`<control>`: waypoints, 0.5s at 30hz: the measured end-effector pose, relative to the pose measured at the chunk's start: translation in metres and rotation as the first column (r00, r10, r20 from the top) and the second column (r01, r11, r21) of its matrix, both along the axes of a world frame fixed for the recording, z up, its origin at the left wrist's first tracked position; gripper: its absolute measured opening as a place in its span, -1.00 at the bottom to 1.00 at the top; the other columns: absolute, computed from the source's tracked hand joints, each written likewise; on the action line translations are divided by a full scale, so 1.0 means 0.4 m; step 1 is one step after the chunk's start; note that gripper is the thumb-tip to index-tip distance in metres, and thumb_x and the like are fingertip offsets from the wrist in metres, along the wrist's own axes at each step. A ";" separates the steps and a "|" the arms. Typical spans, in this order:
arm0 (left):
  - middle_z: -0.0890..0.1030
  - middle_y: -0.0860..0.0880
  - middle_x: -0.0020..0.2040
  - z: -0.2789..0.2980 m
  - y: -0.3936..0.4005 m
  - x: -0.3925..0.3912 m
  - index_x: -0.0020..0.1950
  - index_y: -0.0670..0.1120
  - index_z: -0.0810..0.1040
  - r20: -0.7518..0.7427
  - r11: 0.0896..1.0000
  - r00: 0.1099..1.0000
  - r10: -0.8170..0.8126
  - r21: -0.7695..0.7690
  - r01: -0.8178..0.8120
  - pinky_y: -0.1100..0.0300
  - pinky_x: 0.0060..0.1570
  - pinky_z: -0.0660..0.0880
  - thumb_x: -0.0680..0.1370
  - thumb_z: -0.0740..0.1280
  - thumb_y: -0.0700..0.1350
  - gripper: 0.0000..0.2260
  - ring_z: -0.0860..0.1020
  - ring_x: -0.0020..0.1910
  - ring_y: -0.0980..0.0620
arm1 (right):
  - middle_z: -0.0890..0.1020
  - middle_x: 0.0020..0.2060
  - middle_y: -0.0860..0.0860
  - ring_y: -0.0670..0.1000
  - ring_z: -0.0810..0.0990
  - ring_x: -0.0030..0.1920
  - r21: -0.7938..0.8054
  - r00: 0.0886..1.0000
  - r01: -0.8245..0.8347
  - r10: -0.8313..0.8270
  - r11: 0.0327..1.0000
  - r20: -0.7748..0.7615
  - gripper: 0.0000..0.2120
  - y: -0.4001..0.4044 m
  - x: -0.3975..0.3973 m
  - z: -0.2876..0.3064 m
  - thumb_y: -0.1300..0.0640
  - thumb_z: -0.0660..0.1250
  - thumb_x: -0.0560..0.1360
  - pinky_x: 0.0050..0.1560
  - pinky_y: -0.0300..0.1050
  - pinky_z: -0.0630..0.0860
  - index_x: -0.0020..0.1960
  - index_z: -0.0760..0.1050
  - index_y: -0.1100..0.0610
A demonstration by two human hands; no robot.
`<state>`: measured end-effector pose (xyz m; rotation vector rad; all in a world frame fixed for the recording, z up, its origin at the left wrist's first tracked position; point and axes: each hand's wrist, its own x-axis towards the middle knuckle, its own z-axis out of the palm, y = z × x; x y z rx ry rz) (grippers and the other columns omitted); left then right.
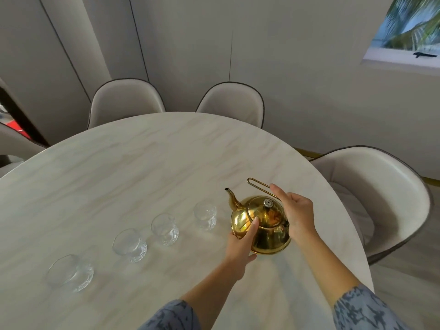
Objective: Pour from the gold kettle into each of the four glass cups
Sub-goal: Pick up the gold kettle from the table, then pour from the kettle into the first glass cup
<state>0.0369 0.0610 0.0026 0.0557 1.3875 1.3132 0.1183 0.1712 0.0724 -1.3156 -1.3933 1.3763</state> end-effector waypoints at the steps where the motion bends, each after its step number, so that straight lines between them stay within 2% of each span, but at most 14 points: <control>1: 0.60 0.02 0.26 0.015 -0.012 0.001 0.36 0.11 0.42 0.005 1.000 1.000 0.018 -0.008 -0.018 -0.08 0.22 0.54 0.20 0.52 0.37 -0.20 0.55 0.27 -0.02 | 0.31 -0.64 -0.08 -0.11 0.32 -0.55 0.017 1.000 -0.022 0.022 1.000 0.012 -0.45 -0.014 -0.008 0.014 -0.07 0.56 0.38 -0.35 -0.19 0.44 -0.50 0.30 0.16; 4: 0.59 -0.01 0.28 0.028 -0.028 0.000 0.40 0.08 0.37 0.044 0.996 0.996 0.080 -0.036 -0.078 -0.02 0.08 0.57 0.06 0.53 0.44 -0.01 0.55 0.26 -0.06 | 0.31 -0.62 -0.05 -0.10 0.30 -0.55 0.055 0.995 -0.098 0.096 0.994 0.034 -0.45 -0.039 -0.025 0.034 -0.07 0.56 0.38 -0.35 -0.13 0.42 -0.49 0.29 0.16; 9: 0.59 -0.09 0.26 0.050 -0.065 -0.016 0.43 -0.02 0.37 0.079 0.996 0.995 0.056 -0.069 -0.050 0.02 -0.03 0.60 0.27 0.50 0.35 -0.15 0.59 0.23 -0.12 | 0.29 -0.58 0.00 -0.06 0.25 -0.53 0.102 0.977 -0.204 0.195 0.974 0.091 -0.47 -0.066 -0.042 0.044 -0.07 0.52 0.42 -0.39 -0.09 0.33 -0.47 0.29 0.15; 12: 0.55 -0.11 0.29 0.050 -0.080 -0.030 0.43 -0.05 0.35 0.093 0.995 0.995 0.041 -0.091 -0.032 0.03 -0.19 0.66 0.20 0.52 0.38 -0.06 0.60 0.19 -0.15 | 0.29 -0.57 0.01 -0.05 0.25 -0.53 0.121 0.959 -0.262 0.244 0.957 0.146 -0.49 -0.073 -0.059 0.046 -0.09 0.50 0.43 -0.40 -0.10 0.32 -0.45 0.31 0.17; 13: 0.54 -0.12 0.30 0.050 -0.087 -0.035 0.44 -0.05 0.35 0.115 0.995 0.992 0.043 -0.090 -0.033 0.02 -0.21 0.67 0.14 0.54 0.39 -0.01 0.60 0.19 -0.16 | 0.30 -0.57 0.01 -0.04 0.27 -0.53 0.126 0.951 -0.279 0.256 0.952 0.172 -0.49 -0.078 -0.067 0.049 -0.10 0.49 0.44 -0.40 -0.10 0.33 -0.45 0.33 0.17; 15: 0.51 -0.11 0.32 0.050 -0.094 -0.041 0.45 -0.05 0.34 0.153 0.997 0.988 0.030 -0.080 -0.018 -0.07 -0.06 0.68 0.18 0.54 0.37 -0.03 0.59 0.22 -0.18 | 0.34 -0.56 0.03 -0.03 0.32 -0.51 0.135 0.936 -0.301 0.264 0.944 0.234 -0.49 -0.081 -0.082 0.051 -0.13 0.47 0.44 -0.39 -0.10 0.36 -0.43 0.38 0.21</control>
